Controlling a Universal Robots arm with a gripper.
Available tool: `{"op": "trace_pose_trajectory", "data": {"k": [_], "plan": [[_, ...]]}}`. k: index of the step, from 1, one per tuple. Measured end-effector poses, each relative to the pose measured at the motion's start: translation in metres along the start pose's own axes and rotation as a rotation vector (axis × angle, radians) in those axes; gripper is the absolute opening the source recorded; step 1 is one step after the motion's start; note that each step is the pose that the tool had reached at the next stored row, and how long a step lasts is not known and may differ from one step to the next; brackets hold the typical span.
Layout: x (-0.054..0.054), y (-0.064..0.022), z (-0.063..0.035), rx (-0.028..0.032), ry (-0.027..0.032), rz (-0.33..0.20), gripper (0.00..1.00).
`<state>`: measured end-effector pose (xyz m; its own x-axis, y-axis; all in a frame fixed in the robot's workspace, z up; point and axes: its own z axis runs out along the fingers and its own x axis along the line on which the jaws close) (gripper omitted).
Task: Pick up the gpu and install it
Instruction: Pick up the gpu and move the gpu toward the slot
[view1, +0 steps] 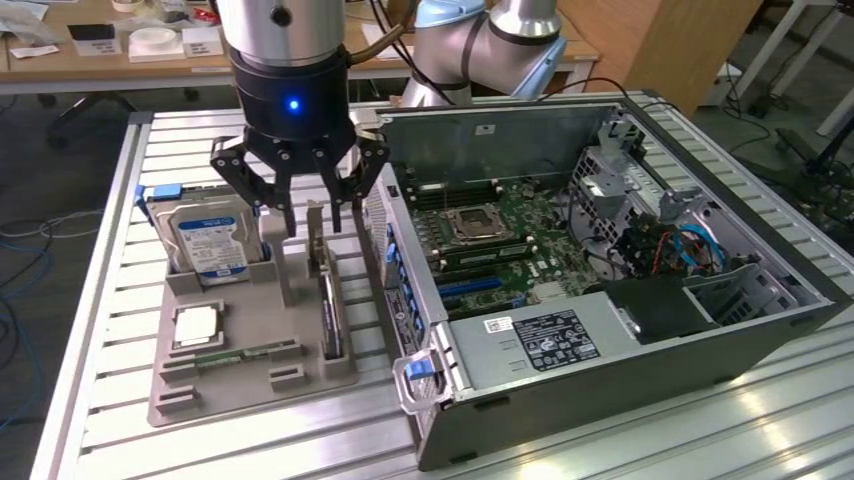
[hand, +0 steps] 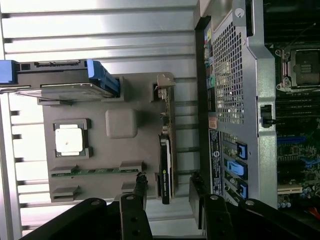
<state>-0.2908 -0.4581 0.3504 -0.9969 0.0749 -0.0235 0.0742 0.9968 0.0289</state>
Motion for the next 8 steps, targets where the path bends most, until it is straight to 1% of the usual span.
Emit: {"op": "trace_pose_trajectory", "data": {"k": [8], "plan": [[0.0000,0.0000,0.0011,0.0002,0.0001,0.000,0.47]]}}
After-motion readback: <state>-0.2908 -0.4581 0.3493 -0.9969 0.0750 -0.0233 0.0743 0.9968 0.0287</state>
